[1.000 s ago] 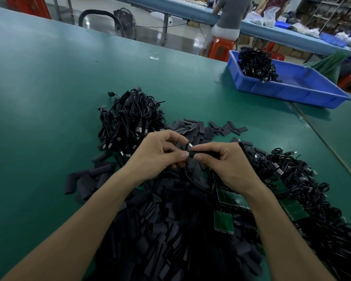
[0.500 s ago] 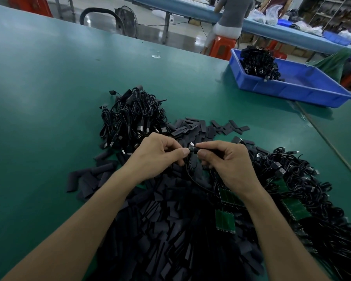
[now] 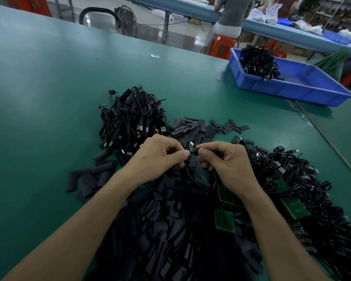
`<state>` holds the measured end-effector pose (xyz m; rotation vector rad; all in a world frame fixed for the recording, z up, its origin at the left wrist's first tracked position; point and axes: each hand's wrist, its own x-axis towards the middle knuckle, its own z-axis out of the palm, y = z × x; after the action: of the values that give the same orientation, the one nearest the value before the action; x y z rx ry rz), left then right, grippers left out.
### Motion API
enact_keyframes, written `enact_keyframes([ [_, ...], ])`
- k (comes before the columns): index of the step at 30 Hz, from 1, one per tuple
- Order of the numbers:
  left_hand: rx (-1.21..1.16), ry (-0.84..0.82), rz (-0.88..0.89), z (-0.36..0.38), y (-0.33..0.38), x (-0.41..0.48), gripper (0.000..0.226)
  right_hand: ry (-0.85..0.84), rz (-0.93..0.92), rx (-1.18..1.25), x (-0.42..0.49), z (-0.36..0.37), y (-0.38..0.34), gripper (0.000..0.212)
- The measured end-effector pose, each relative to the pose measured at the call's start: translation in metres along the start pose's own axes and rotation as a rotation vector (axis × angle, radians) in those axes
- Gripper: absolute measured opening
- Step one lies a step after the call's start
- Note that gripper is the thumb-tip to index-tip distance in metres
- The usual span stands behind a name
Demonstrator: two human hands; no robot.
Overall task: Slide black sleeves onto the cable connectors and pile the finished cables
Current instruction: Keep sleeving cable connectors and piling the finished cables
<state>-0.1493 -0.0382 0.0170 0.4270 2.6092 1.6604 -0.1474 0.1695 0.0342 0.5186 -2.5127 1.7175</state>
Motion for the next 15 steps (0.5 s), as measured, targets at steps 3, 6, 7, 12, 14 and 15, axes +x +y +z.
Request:
enact_keyframes([
  [3, -0.009, -0.013, 0.002, 0.0, -0.001, 0.0, 0.021, -0.02, 0.015, 0.03, 0.0, 0.001, 0.0, 0.02],
  [6, -0.017, -0.021, -0.003, 0.001, -0.001, 0.0, 0.02, -0.034, 0.019, 0.018, 0.0, 0.003, 0.0, 0.023],
  [7, -0.019, -0.018, -0.003, 0.001, -0.001, 0.0, 0.02, -0.02, 0.011, 0.013, 0.001, 0.004, 0.0, 0.024],
  [12, -0.031, 0.011, -0.013, 0.006, -0.001, 0.0, 0.023, 0.249, 0.027, -0.025, 0.002, 0.01, 0.0, 0.033],
  [14, -0.025, 0.039, -0.004, 0.01, 0.0, -0.001, 0.024, 0.343, 0.041, 0.001, 0.002, 0.015, 0.001, 0.028],
  [15, -0.026, 0.057, 0.001, 0.012, 0.001, -0.001, 0.025, 0.368, 0.043, 0.023, 0.001, 0.018, 0.001, 0.028],
])
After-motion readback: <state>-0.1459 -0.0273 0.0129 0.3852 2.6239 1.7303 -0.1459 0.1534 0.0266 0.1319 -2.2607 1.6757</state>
